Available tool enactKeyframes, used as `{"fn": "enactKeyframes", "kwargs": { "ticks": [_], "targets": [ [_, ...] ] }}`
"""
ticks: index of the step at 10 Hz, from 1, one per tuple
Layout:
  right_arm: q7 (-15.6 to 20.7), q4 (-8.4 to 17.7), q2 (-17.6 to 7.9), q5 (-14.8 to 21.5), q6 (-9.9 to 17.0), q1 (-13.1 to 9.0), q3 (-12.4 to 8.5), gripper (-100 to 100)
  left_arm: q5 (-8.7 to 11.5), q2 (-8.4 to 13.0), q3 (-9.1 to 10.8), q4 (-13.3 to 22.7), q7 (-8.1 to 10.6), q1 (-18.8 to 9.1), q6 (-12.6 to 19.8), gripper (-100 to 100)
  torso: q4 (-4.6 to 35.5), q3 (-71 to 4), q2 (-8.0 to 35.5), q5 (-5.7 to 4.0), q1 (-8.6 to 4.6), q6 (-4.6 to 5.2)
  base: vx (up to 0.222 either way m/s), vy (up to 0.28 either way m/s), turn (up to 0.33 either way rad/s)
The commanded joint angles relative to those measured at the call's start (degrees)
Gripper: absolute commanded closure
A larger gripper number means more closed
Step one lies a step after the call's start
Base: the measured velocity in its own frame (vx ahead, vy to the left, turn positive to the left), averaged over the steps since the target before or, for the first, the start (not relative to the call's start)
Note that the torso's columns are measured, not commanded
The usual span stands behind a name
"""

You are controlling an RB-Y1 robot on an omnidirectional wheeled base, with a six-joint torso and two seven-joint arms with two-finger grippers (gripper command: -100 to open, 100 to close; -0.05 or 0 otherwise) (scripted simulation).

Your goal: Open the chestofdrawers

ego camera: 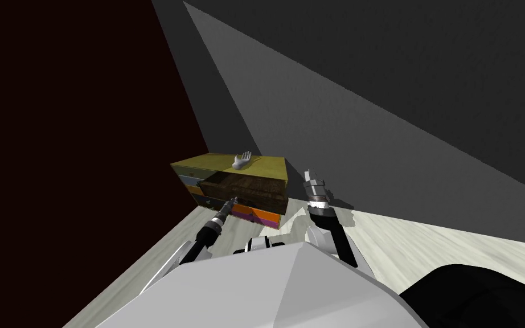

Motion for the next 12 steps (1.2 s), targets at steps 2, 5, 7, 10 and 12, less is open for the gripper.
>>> {"fn": "enactKeyframes", "kwargs": {
  "ticks": [2, 5, 7, 10, 12],
  "targets": [
    [0.0, 0.0, 0.0, 0.0, 0.0, 0.0, 0.0, 0, 0.0, 0.8, -0.61, -0.3, -0.01, 1.6, 0.2, 100, -0.1, -0.1, -0.1, 0.01, -0.05, 0.03, -0.166, 0.066, 0.032],
    [0.0, 0.0, 0.0, 0.0, 0.0, 0.0, 0.0, 0, -0.1, 1.0, -0.92, -1.2, -0.09, 1.9, -0.1, 100, 0.0, -0.2, -0.2, -0.07, -0.08, -0.02, -0.136, 0.052, 0.026],
    [0.0, 0.0, 0.0, 0.0, 0.0, 0.0, 0.0, 0, -0.1, 1.6, -0.95, -3.4, 0.06, 2.6, 0.2, -100, 0.0, 0.0, 0.0, 0.03, 0.07, 0.00, -0.126, 0.063, 0.030],
    [0.0, 0.0, 0.0, 0.0, 0.0, 0.0, 0.0, 0, -0.1, 3.4, -1.28, -8.6, 0.41, 4.6, 2.9, -100, 0.1, -0.4, -0.5, -0.20, -0.44, 0.10, 0.067, -0.016, 0.034],
    [0.0, 0.0, 0.0, 0.0, 0.0, 0.0, 0.0, 0, -0.2, 4.6, -1.50, -12.1, 0.64, 5.9, 4.7, -100, 0.3, 0.0, 0.1, -0.12, -0.20, 0.06, 0.064, -0.008, 0.031]
  ]
}}
